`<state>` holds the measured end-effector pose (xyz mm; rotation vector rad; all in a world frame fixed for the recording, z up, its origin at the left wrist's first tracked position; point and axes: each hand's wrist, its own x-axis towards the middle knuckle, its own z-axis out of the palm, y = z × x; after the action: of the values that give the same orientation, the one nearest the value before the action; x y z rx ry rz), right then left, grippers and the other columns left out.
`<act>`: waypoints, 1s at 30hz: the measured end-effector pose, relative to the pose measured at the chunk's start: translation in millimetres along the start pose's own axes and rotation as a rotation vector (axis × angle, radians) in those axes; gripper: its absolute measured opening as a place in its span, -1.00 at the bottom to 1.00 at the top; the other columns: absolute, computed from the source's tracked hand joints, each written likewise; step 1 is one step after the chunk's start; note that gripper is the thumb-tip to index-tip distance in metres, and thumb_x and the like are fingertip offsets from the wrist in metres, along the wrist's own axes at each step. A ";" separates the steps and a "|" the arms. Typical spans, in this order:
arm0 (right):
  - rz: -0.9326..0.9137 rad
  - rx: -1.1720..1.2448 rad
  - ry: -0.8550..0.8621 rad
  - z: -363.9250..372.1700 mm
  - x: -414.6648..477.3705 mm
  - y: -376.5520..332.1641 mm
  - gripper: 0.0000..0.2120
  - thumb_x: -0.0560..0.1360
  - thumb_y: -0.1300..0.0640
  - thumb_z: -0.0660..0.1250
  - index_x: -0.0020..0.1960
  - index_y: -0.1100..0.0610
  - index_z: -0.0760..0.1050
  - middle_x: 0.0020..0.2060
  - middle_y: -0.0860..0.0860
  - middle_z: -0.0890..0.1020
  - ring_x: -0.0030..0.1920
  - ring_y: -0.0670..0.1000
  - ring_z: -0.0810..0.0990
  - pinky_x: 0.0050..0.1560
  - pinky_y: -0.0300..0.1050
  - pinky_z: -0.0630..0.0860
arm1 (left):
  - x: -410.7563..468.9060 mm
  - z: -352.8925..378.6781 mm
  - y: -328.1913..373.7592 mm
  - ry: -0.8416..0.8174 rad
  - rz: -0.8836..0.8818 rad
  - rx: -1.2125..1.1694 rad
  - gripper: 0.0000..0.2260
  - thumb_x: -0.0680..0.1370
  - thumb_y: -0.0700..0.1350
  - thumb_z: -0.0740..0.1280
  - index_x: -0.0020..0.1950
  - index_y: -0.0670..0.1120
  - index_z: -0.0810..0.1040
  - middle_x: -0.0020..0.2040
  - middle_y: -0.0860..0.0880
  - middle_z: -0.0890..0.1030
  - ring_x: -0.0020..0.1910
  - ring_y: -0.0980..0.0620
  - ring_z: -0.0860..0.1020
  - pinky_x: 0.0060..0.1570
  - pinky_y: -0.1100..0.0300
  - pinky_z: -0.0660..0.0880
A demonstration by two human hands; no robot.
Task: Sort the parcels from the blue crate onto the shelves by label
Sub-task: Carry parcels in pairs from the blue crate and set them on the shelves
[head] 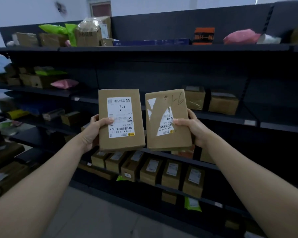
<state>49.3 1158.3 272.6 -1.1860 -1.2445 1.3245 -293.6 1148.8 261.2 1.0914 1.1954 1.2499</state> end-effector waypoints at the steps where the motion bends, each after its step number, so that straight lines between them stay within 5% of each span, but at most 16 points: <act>1: -0.001 -0.001 0.001 5.4 10.5 -2.2 0.04 0.16 0.03 0.62 0.49 -0.21 0.13 0.17 0.09 0.60 0.06 0.18 0.66 0.08 0.26 0.58 | 11.0 -3.9 1.2 -0.002 0.000 0.004 -0.24 0.24 0.06 0.50 0.36 0.08 0.22 0.12 -0.16 0.62 0.07 -0.18 0.61 0.14 -0.21 0.51; 5: -0.019 -0.003 0.006 15.8 58.0 -11.8 0.04 0.16 0.03 0.62 0.49 -0.19 0.13 0.18 0.08 0.60 0.05 0.17 0.67 0.06 0.25 0.59 | 59.7 -10.6 7.3 -0.002 0.006 0.033 -0.27 0.24 0.08 0.49 0.33 0.10 0.23 0.10 -0.15 0.62 0.08 -0.18 0.60 0.12 -0.20 0.51; 12: -0.073 0.051 0.016 6.4 151.0 -33.2 -0.02 0.16 0.06 0.61 0.46 -0.13 0.20 0.14 0.08 0.63 0.03 0.15 0.68 0.06 0.20 0.61 | 156.1 -2.0 25.9 -0.015 0.047 0.025 -0.21 0.20 0.04 0.52 0.33 0.09 0.21 0.02 -0.14 0.64 -0.12 -0.08 0.66 -0.25 0.06 0.58; 16: -0.097 0.075 0.029 -1.1 203.4 -49.4 -0.09 0.21 0.09 0.59 0.45 -0.11 0.22 0.07 0.08 0.67 -0.03 0.13 0.70 -0.05 0.11 0.64 | 210.4 5.6 41.3 -0.012 0.079 0.085 -0.18 0.14 0.09 0.53 0.32 0.10 0.24 0.03 -0.11 0.65 -0.06 -0.09 0.64 -0.13 0.01 0.58; 20: -0.071 0.081 0.040 -8.0 244.8 -58.3 -0.14 0.26 0.11 0.58 0.44 -0.10 0.23 0.05 0.08 0.69 -0.06 0.13 0.71 -0.12 0.06 0.65 | 259.2 10.8 51.4 -0.024 0.081 0.102 -0.26 0.19 0.10 0.51 0.29 0.13 0.26 -0.04 -0.06 0.68 -0.16 -0.03 0.67 -0.27 0.09 0.58; 23: -0.042 0.085 0.045 -11.1 269.9 -58.6 -0.21 0.26 0.11 0.58 0.38 -0.08 0.28 -0.02 0.09 0.72 -0.08 0.14 0.72 -0.16 0.06 0.64 | 292.1 11.9 53.4 -0.050 0.092 0.117 -0.19 0.13 0.12 0.53 0.29 0.12 0.25 -0.01 -0.09 0.67 -0.08 -0.09 0.66 -0.10 -0.03 0.60; 30: -0.019 0.044 0.086 -3.2 326.0 -72.5 -0.27 0.17 0.04 0.58 0.30 0.06 0.46 -0.01 0.09 0.72 -0.02 0.11 0.70 -0.06 0.04 0.62 | 377.9 3.6 65.9 -0.212 0.016 0.175 -0.29 0.20 0.16 0.55 0.27 -0.03 0.44 0.00 -0.12 0.70 -0.03 -0.15 0.67 0.02 -0.09 0.58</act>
<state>21.9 1486.3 329.2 -1.1849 -1.1566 1.2684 -311.7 1528.9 310.1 1.3291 1.1507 1.0267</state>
